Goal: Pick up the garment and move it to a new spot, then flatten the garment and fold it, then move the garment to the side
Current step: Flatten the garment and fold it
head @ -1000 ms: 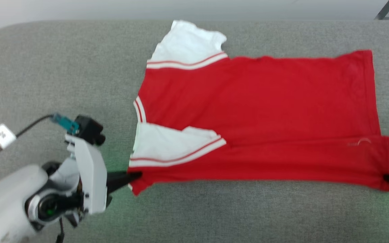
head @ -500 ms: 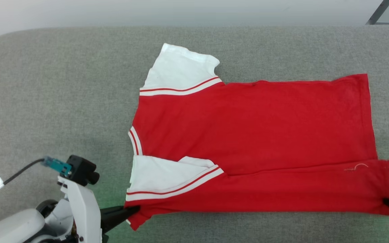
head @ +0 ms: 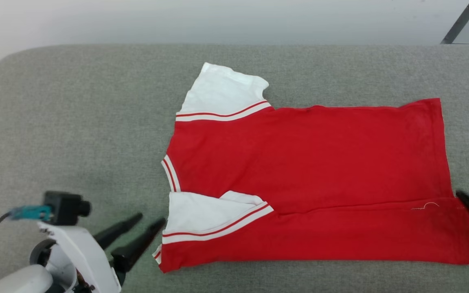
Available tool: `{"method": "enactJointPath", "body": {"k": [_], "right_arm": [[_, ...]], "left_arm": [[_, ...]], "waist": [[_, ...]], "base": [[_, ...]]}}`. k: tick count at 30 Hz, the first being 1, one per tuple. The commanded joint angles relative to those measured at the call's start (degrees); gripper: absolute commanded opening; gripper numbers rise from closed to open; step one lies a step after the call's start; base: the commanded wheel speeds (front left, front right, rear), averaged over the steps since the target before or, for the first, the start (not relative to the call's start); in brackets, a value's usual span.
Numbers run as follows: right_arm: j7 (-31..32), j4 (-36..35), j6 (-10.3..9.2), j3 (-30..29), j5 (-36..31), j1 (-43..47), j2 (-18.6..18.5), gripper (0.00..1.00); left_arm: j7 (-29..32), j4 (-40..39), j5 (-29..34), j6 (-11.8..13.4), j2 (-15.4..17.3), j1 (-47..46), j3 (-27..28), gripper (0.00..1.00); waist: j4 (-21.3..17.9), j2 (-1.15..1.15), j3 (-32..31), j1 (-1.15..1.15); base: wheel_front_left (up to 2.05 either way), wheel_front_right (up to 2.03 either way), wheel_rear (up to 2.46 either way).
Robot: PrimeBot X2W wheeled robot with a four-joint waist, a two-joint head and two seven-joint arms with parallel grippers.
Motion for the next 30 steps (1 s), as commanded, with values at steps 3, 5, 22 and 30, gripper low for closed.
{"method": "enactJointPath", "body": {"k": [3,5,22,30], "right_arm": [[-5.1,0.5,-0.05,-0.5,-2.8,-1.5,2.5,1.00],[-9.3,1.4,-0.05,-1.0,-4.6,-2.3,4.6,1.00],[-39.8,4.8,-0.05,2.7,-17.5,-7.2,14.1,1.00],[-45.4,6.5,-0.05,7.1,-20.0,-10.2,18.3,1.00]], "left_arm": [[-5.8,0.7,1.1,1.1,-1.4,2.1,1.4,1.00],[-9.0,1.9,1.5,1.4,-2.8,3.0,2.8,1.00],[-11.3,14.5,29.4,1.0,-17.6,1.2,29.8,1.00],[-2.9,25.6,33.6,-3.6,-18.0,-17.2,27.6,1.00]], "waist": [[0.5,0.00,-0.2,0.00],[1.2,0.00,-0.4,0.00],[-1.5,0.00,1.4,0.00],[-8.4,0.00,6.3,0.00]], "base": [[0.00,0.00,0.00],[0.00,0.00,0.00],[0.00,0.00,0.00],[0.00,0.00,0.00]]}}
